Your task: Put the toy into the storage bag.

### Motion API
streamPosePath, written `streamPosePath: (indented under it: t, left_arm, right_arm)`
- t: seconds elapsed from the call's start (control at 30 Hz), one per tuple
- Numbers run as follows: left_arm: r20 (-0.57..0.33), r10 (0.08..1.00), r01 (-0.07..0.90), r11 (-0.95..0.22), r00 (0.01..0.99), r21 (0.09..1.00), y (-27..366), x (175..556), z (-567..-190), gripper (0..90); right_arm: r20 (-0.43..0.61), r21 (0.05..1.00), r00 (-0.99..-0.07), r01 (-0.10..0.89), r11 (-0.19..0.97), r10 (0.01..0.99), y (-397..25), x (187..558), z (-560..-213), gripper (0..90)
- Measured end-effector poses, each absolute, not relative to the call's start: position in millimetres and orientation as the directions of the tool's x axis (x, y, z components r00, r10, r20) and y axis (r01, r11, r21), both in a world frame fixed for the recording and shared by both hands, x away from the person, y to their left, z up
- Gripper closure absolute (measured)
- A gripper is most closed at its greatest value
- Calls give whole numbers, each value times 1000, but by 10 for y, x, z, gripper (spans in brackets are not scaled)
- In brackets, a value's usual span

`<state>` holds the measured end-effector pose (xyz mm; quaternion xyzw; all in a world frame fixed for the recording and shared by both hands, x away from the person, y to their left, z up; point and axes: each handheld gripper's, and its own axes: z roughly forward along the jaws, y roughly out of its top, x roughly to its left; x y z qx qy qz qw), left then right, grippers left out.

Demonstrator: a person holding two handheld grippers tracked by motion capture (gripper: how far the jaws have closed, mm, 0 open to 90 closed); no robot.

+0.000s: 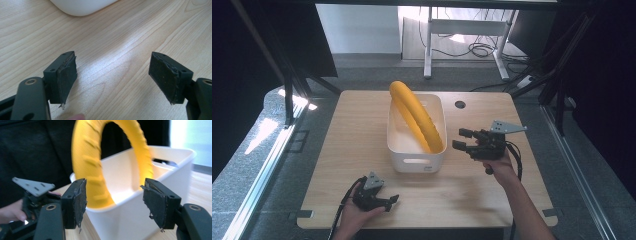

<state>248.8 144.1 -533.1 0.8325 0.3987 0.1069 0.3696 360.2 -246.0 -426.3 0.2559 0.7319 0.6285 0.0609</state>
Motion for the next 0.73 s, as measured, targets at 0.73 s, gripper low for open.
streamPosePath:
  t: [0.73]
  left_arm:
    - [-117, 742, 586, -412, 660, 697, 1424, 2486, -5343, 228]
  right_arm:
    - [211, 909, -780, 378, 174, 589, -2760, 3450, -4775, 356]
